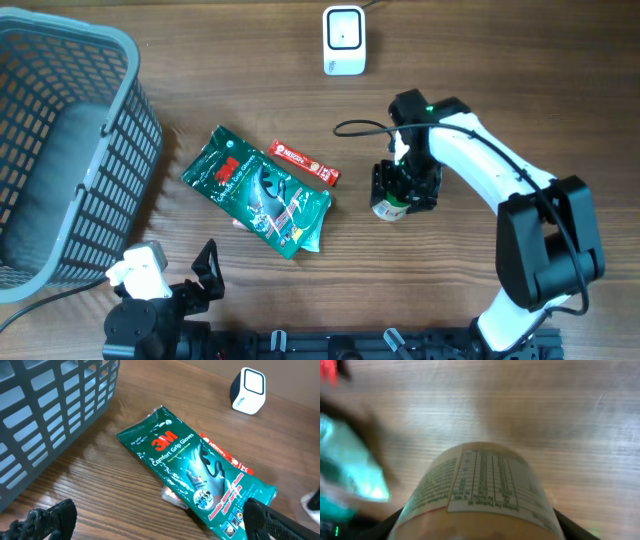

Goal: Scan the item barcode
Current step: 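Lift the jar and turn its label toward the scanner, then hold the jar label in front of the white scanner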

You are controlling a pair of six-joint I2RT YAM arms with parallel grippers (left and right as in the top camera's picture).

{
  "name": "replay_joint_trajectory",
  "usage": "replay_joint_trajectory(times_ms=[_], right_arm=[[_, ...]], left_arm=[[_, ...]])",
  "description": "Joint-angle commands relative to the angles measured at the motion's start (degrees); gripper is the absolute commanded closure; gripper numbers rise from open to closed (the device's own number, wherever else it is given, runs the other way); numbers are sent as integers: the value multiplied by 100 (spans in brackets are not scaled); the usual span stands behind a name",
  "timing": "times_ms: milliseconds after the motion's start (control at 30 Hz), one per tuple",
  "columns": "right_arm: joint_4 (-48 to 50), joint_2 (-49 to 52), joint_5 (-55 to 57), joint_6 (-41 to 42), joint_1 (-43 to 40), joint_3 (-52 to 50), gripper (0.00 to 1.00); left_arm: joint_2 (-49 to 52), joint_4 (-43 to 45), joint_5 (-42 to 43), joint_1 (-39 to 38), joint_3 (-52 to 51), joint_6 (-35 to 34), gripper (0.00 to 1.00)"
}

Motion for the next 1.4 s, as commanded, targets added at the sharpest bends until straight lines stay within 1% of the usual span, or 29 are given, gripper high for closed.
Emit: replay_joint_trajectory(times_ms=[0,100,167,400,467,533,633,733,800,867,900,967,1033,1067,1133,1200,1267,1367], right_arm=[[-529,46,-852,-1259,-15,317,29],[-811,46,-1521,-2017,-15,317,29],[-953,46,-1692,-2258,-15,317,28],[-1071,46,-1668,-2258,-15,317,29],[-1069,46,-1665,-2253,-15,317,32],[-1012,46,-1668,-2234,-15,317,34],[-662,46,-1641,-1943,-15,317,34],[142,46,-1519,-1722,-15,380,34],[640,46,-1010,-1296,-15,586,35],[997,46,-597,-1187,-15,870,35],[1377,46,-186,-1189,-15,1178,36],[1954,46,367,-1189,-9,1375,36],[2785,48,876,-1191,-9,1392,34],[3407,83,1360,-1204,-9,1370,32],[4282,149,2015,-1211,-9,1318,33],[5130,308,2437,-1220,-11,1309,32],[5860,549,2457,-1362,-9,1309,32],[7193,1040,2455,-1364,-9,1311,34]], left_arm=[[-17,15,-79,-26,-28,81,0],[-17,15,-79,-26,-28,81,0],[-17,15,-79,-26,-28,79,0],[-17,15,-79,-26,-28,79,0],[-17,15,-79,-26,-28,79,0],[-17,15,-79,-26,-28,79,0],[-17,15,-79,-26,-28,79,0],[-17,15,-79,-26,-28,79,0],[-17,15,-79,-26,-28,81,0],[-17,15,-79,-26,-28,79,0],[-17,15,-79,-26,-28,81,0],[-17,15,-79,-26,-28,81,0],[-17,15,-79,-26,-28,79,0],[-17,15,-79,-26,-28,81,0],[-17,15,-79,-26,-28,79,0],[-17,15,-79,-26,-28,79,0],[-17,15,-79,-26,-28,81,0],[-17,15,-79,-26,-28,81,0]])
